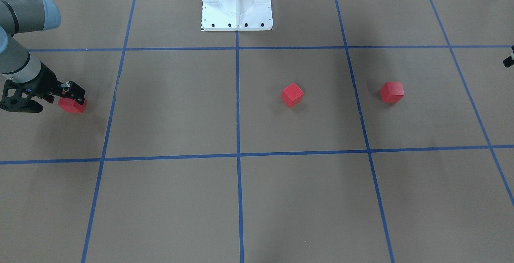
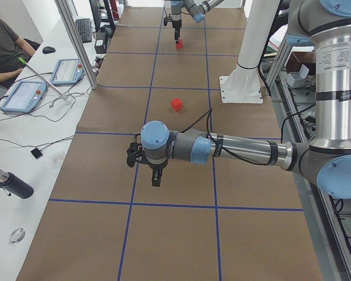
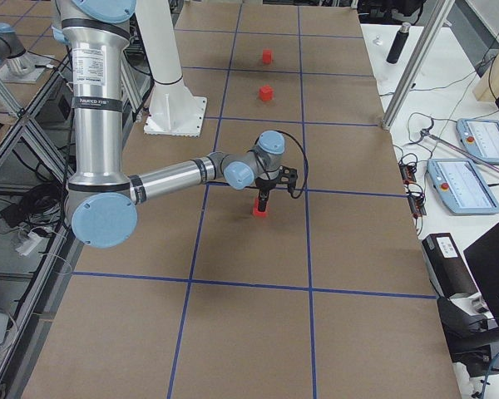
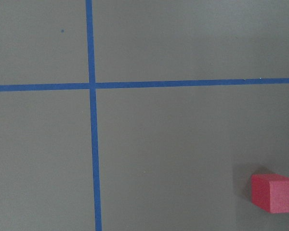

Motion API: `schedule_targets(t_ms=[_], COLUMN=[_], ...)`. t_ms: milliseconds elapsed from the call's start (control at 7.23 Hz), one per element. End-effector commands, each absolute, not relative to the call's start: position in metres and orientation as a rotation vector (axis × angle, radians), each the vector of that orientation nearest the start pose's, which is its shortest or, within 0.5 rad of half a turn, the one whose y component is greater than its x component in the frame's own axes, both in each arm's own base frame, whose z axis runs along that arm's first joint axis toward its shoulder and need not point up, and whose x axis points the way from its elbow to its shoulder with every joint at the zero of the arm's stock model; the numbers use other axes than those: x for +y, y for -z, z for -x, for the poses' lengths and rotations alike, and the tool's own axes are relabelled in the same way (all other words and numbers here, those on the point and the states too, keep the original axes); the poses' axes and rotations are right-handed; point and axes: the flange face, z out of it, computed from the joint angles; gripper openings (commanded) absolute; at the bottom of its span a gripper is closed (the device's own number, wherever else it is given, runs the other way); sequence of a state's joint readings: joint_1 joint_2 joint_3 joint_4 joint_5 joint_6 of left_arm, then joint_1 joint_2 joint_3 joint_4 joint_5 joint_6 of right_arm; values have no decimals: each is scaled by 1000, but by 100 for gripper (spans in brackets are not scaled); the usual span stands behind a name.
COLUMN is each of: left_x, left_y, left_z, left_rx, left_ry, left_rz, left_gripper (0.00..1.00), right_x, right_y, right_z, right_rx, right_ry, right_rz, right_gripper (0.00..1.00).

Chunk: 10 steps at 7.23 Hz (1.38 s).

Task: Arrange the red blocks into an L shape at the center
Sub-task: 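Lower the right gripper onto the red cube nearest it and close, then carry the red cube with the right gripper toward the table center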

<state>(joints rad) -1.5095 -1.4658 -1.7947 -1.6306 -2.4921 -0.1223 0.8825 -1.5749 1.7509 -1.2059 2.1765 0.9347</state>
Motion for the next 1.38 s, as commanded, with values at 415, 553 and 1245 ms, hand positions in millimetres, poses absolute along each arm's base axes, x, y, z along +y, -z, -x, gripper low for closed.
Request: schedule_targets(t_ms=[415,553,1245], left_x=[-456,-456,-455], left_y=[-580,-579,-568], left_z=[26,26,16], left_rx=[930,931,1028], left_ry=[-25,-27,-52], left_rz=[-80,-83,-73], left_gripper=[100,100,100], right_x=[-442,-442,-455], right_y=[-555,-548,-333], right_z=[266,267,383], right_rx=[-799,-811,-1002], right_ry=[-67,-62,-94], right_rz=[71,69,87], right_gripper=[15,0,0])
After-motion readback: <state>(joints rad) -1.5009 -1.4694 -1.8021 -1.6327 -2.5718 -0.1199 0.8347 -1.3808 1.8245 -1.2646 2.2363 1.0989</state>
